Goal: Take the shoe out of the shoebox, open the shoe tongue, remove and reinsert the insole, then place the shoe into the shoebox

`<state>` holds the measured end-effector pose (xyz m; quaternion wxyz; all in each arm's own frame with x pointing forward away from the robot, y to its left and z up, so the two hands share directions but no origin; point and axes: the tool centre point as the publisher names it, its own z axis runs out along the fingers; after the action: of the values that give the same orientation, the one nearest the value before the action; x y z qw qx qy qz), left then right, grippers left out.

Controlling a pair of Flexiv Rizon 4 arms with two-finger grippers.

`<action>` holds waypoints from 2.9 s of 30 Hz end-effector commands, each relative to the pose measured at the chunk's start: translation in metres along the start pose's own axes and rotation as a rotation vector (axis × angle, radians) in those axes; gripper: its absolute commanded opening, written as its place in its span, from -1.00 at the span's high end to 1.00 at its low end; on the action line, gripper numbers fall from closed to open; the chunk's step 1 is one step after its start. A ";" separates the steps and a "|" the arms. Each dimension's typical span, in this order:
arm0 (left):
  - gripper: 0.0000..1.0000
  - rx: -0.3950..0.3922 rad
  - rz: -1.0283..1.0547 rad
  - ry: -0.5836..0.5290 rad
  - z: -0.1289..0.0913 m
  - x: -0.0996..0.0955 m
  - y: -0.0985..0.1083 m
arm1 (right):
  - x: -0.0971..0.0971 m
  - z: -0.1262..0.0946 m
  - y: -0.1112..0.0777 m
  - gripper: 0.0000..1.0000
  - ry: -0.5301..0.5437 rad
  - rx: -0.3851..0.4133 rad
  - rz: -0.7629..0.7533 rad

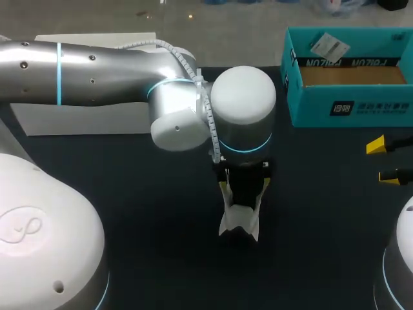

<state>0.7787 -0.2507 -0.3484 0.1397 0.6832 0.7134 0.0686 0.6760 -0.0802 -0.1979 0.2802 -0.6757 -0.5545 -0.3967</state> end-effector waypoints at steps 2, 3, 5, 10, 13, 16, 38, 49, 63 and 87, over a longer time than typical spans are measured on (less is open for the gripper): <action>-1.00 -0.014 0.001 -0.002 -0.006 -0.003 0.004 | 0.000 0.000 -0.001 -1.00 -0.003 -0.002 0.001; -1.00 -0.022 -0.002 -0.004 -0.006 -0.003 0.006 | 0.000 0.000 -0.001 -1.00 -0.003 -0.002 0.001; -1.00 -0.025 -0.005 -0.004 -0.008 -0.004 0.010 | 0.000 0.000 -0.001 -1.00 -0.003 -0.002 0.001; -1.00 -0.041 -0.005 -0.003 -0.012 -0.002 0.015 | 0.000 0.000 -0.001 -1.00 -0.003 -0.002 0.001; -1.00 -0.056 -0.006 0.002 -0.014 0.000 0.022 | 0.000 0.000 -0.001 -1.00 -0.003 -0.002 0.001; -1.00 -0.082 -0.014 0.006 -0.019 0.001 0.031 | 0.000 0.000 -0.001 -1.00 -0.003 -0.002 0.001; 1.00 0.000 0.248 -0.079 -0.045 0.004 0.048 | 0.000 0.000 -0.001 -1.00 -0.003 -0.002 0.001; 1.00 0.021 0.270 -0.061 -0.036 0.002 0.052 | 0.000 0.000 -0.001 -1.00 -0.003 -0.002 0.001; 1.00 0.048 0.246 -0.108 -0.015 0.002 0.033 | 0.000 0.000 -0.001 -1.00 -0.003 -0.002 0.001; 1.00 0.039 0.060 -0.059 -0.059 -0.009 0.031 | 0.000 0.000 -0.001 -1.00 -0.003 -0.002 0.001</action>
<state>0.7913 -0.2579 -0.2910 0.1414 0.7004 0.6985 0.0398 0.6760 -0.0802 -0.1979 0.2802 -0.6757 -0.5545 -0.3967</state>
